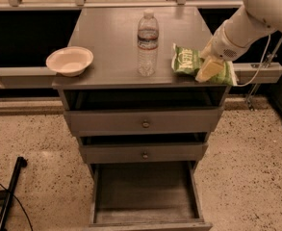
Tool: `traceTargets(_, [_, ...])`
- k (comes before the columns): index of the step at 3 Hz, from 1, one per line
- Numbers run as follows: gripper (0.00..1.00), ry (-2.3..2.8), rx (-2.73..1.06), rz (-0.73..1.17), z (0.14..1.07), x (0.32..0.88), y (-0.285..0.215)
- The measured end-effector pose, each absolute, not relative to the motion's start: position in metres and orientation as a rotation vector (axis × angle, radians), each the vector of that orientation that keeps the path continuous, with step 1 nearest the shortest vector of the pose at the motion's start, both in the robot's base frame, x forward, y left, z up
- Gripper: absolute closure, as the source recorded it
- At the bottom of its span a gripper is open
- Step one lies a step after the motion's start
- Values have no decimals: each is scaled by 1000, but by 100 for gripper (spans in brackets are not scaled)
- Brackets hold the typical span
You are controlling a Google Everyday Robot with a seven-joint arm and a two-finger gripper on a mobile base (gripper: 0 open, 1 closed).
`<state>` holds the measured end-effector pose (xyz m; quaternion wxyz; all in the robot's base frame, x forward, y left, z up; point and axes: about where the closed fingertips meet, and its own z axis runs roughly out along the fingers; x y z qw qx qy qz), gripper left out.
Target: Place green jalapeno chip bag into bottom drawer
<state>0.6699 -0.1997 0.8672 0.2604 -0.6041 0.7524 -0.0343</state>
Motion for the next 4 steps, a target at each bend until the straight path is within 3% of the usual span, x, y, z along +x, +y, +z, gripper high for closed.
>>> traceTargets(2, [84,1972,-1592,-4,866,664,-188])
traceTargets(3, [100,1884,-1535,47,894,635,-184])
traceTargets(4, [100,1873,-1547,25,926,570,-180])
